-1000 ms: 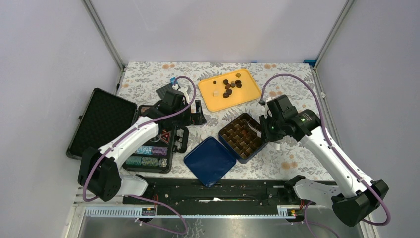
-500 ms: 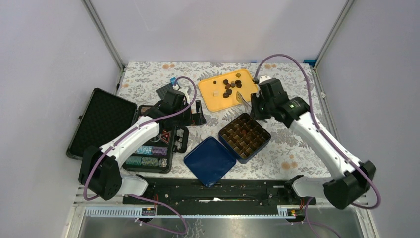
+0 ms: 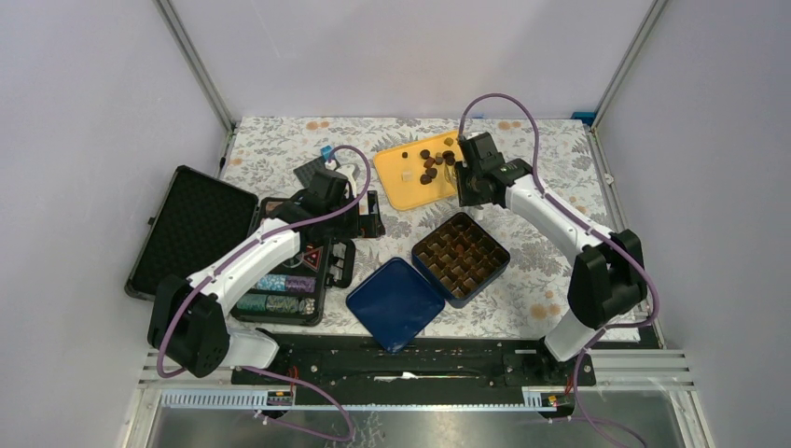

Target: Pack the chocolate

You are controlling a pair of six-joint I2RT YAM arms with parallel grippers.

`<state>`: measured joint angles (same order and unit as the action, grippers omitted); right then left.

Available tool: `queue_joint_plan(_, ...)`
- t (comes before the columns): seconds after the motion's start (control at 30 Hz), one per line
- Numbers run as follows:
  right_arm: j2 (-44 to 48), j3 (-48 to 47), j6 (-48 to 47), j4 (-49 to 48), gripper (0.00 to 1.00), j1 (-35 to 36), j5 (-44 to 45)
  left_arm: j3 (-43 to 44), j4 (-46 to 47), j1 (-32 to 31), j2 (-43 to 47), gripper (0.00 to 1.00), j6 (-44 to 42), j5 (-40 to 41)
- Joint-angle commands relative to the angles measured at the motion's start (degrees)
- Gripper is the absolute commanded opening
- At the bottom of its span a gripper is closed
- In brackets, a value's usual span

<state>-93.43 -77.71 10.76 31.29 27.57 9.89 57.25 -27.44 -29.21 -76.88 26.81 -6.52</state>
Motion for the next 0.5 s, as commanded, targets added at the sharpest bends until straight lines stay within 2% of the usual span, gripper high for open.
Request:
queue_joint_plan(0.0,-1.8,-3.6,-0.9,-3.8,0.41,-1.6,1.9,2.2,0.7,-0.2,2.2,0.99,-1.4,2.3)
queue_joint_plan(0.1,-3.3,-3.8,-1.0,-4.4,0.46,-2.3,1.4,2.3,0.6,-0.2,2.2,0.99,-1.7,2.6)
queue_joint_plan(0.47,-10.1,-7.6,-2.0,-5.4,0.47,-3.2,2.0,1.8,0.5,-0.2,3.0,0.99,-1.7,3.0)
